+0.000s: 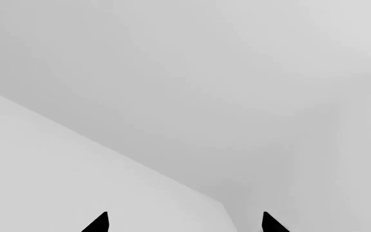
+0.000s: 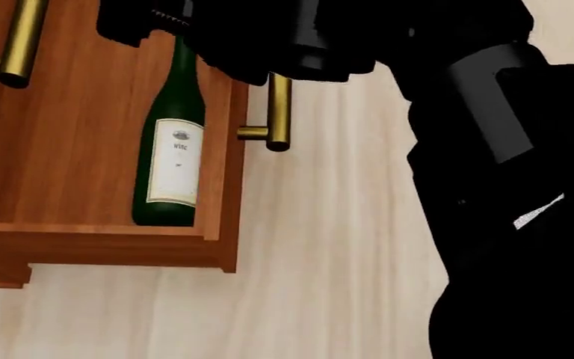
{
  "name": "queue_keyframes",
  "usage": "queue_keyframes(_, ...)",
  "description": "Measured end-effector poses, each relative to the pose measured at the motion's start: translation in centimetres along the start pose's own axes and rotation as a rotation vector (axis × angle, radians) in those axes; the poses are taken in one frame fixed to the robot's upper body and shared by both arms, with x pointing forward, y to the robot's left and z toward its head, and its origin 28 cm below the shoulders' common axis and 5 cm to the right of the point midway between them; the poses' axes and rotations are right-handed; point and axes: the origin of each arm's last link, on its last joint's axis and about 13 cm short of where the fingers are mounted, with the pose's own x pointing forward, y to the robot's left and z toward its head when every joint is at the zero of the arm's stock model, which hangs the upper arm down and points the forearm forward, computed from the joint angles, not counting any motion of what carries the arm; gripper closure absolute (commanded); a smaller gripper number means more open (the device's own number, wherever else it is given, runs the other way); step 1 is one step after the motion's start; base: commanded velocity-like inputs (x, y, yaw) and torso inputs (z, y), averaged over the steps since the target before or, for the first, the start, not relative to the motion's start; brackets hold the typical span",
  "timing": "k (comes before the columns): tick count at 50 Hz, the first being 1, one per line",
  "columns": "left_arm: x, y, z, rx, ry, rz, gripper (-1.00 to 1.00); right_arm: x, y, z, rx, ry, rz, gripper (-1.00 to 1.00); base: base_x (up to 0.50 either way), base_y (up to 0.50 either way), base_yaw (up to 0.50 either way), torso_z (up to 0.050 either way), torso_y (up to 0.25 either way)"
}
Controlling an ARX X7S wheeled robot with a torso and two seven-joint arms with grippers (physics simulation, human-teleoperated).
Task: Put the wine bottle in the bottom drawer of the cabinet.
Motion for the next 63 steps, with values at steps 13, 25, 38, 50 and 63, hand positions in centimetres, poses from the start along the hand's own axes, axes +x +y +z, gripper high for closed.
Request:
queue_keyframes(13,0.0,0.0,-0.1,0.001,0.003,-0.001,-1.00,-1.1,3.0,1.6,-0.342,-0.013,-0.272,-1.00,0.00,0.00,0.00,0.000,-0.002)
queue_keyframes(25,0.0,-0.1,-0.2,0.007,0.005,-0.003,-1.00,-5.2,6.0,5.3,-0.548,-0.151,-0.501,-1.00,0.00,0.00,0.00,0.000,0.000)
queue_keyframes(38,0.0,-0.1,-0.3,0.016,0.004,-0.004,-1.00,-9.5,9.6,7.8,-0.670,-0.286,-0.596,-1.00,0.00,0.00,0.00,0.000,0.000)
queue_keyframes(50,0.0,-0.1,-0.3,0.020,0.002,-0.003,-1.00,-13.6,12.6,8.8,-0.765,-0.384,-0.659,-1.00,0.00,0.00,0.00,0.000,0.000)
queue_keyframes(63,0.0,0.0,-0.4,0.023,0.000,-0.004,-1.00,-18.3,14.5,8.8,-0.789,-0.494,-0.723,-1.00,0.00,0.00,0.00,0.000,-0.001)
